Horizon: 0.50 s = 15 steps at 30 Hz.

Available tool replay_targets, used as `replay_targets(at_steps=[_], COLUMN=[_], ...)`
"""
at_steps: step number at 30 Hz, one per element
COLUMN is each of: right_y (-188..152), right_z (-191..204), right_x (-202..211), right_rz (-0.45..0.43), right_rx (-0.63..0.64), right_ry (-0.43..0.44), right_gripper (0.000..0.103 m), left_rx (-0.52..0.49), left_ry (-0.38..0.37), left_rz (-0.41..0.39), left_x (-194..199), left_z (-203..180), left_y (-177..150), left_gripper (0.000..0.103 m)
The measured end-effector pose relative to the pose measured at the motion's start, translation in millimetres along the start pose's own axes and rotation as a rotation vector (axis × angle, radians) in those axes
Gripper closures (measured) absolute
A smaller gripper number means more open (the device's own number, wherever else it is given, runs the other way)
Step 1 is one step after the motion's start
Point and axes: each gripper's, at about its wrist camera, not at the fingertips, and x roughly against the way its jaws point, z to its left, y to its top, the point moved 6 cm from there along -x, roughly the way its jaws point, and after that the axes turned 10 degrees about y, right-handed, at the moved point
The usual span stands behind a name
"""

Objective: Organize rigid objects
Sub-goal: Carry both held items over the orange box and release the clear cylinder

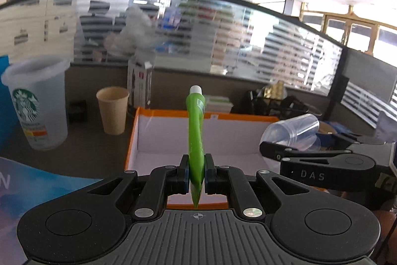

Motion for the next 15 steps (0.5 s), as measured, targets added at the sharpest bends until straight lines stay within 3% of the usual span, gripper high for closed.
replay_targets(at_steps=[15], right_y=[-19], right_z=[-10], right_x=[-65], right_rz=[0.242], right_rx=[-0.008], right_ry=[-0.027], right_gripper=[0.023], left_rx=[-0.013], left_ry=[0.020], left_rz=[0.161], left_x=[-63], left_z=[9], left_y=[-9], left_gripper=[0.094])
